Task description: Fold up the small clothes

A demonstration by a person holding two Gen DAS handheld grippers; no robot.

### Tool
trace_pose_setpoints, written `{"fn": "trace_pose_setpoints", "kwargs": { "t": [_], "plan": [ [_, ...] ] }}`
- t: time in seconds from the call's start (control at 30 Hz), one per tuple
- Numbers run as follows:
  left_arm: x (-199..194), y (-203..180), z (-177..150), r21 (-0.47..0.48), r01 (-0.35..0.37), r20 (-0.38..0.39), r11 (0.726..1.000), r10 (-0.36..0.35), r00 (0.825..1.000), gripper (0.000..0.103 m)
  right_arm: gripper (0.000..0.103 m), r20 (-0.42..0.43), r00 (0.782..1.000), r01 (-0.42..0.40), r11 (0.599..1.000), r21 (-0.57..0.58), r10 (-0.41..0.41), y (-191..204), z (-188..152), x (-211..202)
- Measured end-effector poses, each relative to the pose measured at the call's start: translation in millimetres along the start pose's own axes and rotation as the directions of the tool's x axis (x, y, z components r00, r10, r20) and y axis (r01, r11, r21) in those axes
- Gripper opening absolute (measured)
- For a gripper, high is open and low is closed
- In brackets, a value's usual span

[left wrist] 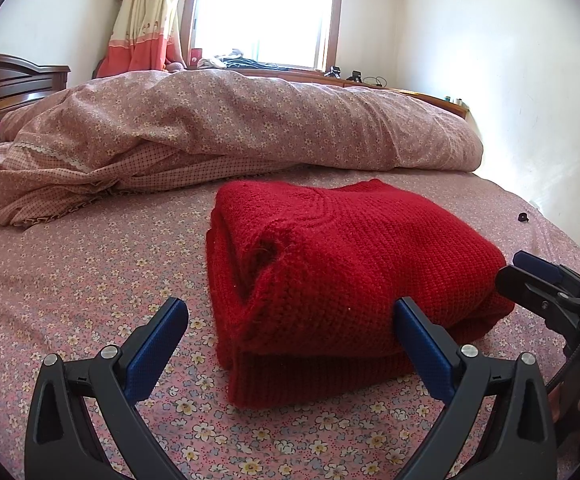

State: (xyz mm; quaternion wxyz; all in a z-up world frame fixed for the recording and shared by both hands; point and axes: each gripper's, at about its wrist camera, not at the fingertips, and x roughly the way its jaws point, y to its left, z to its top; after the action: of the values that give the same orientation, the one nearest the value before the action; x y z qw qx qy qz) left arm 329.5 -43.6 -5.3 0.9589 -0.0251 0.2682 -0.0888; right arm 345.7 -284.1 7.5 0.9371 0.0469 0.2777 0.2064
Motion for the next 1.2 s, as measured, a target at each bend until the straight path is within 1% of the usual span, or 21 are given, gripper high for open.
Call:
{"fn": "trace_pose_setpoints", "kwargs": {
  "t": [1.2],
  "plan": [
    [1.0,1.9,-0.9,0.010,-0.006,0.001,1.000,0.006,1.000,0.099,0.103,-0.014,1.000,0.013,1.000,0.004,-0.013,2.3,-2.2,-1.3]
  ]
}}
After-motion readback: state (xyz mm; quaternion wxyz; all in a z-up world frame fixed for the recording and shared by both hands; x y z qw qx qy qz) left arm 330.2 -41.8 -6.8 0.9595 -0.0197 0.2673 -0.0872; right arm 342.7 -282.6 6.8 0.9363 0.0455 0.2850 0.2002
